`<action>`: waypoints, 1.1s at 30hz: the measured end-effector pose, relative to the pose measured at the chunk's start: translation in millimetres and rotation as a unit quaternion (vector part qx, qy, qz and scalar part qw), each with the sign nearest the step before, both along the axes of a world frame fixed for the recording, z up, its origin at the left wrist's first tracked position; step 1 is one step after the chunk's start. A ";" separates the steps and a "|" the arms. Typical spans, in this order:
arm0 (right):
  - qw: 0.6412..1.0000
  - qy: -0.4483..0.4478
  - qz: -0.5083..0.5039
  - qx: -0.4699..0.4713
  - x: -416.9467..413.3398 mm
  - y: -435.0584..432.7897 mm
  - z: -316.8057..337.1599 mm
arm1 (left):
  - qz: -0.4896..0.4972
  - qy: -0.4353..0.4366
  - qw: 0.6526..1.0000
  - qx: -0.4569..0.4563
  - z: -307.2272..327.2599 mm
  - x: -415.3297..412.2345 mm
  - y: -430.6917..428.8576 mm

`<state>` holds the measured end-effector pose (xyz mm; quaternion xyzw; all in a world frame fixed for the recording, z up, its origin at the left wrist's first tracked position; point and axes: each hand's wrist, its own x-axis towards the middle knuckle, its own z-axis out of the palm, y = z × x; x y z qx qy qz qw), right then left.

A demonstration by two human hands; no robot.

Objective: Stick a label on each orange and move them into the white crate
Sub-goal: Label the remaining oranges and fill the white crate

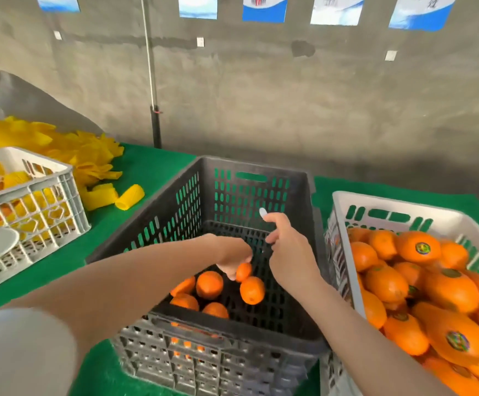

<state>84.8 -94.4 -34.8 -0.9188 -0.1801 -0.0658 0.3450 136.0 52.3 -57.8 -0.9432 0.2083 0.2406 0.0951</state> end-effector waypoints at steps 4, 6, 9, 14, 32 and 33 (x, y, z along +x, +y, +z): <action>0.999 0.019 -0.007 -0.031 1.7 2.4 -1.5 | -0.074 0.068 0.992 0.075 -42.3 33.6 -33.1; 0.999 0.019 -0.008 -0.048 3.3 2.3 -2.2 | -0.093 0.082 0.987 0.105 -58.3 32.0 -44.1; 0.999 0.022 -0.010 -0.046 3.1 1.5 -1.2 | -0.092 0.084 0.985 0.118 -66.0 23.4 -51.8; 0.997 -0.010 -0.047 0.057 2.3 -0.9 3.9 | 0.062 0.096 0.967 -0.228 -13.4 24.5 -32.2; 0.902 0.106 0.094 0.409 -89.4 -64.1 60.8 | 0.261 0.171 0.397 -0.863 83.8 -139.1 -48.1; 0.913 0.086 0.090 0.390 -95.9 -72.1 61.8 | 0.258 0.176 0.390 -0.866 83.8 -144.7 -56.9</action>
